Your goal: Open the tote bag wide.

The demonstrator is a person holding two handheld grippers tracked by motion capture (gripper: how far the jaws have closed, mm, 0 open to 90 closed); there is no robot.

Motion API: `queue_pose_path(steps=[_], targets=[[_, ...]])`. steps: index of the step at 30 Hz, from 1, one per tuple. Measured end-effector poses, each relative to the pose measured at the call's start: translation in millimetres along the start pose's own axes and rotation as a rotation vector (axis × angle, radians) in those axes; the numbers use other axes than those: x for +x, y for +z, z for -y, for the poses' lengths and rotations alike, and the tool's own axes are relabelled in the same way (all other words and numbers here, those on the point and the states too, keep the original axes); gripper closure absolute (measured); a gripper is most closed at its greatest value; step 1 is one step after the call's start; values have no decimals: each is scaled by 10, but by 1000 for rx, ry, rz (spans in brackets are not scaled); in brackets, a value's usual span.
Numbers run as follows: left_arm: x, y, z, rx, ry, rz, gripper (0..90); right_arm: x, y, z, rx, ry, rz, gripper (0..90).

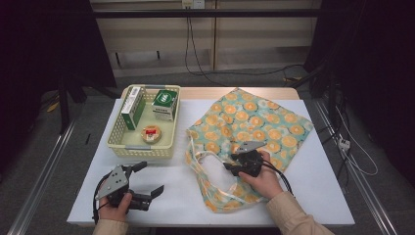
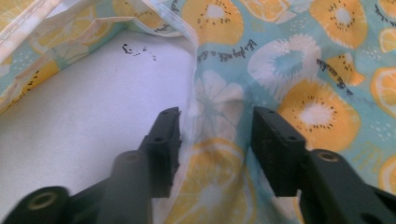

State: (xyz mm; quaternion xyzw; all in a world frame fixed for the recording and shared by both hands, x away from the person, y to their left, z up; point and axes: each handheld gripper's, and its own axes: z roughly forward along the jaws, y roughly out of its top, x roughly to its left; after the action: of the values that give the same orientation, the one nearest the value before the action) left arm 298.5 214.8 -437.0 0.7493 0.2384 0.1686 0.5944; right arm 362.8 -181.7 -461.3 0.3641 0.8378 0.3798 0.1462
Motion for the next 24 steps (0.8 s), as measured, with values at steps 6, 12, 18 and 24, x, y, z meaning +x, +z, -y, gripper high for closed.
queue_pose_path(steps=[6,12,18,24], targets=[[2,-8,4,-7,-3,4,23,-130,-9,9,-20,42,5,900],[9,2,9,1,0,6,24,-446,-53,9,-23,128,53,900],[6,-5,10,-1,-7,5,24,-572,-91,17,-13,132,94,900],[7,-5,10,-1,-7,6,24,-464,-133,-16,-37,112,69,699]])
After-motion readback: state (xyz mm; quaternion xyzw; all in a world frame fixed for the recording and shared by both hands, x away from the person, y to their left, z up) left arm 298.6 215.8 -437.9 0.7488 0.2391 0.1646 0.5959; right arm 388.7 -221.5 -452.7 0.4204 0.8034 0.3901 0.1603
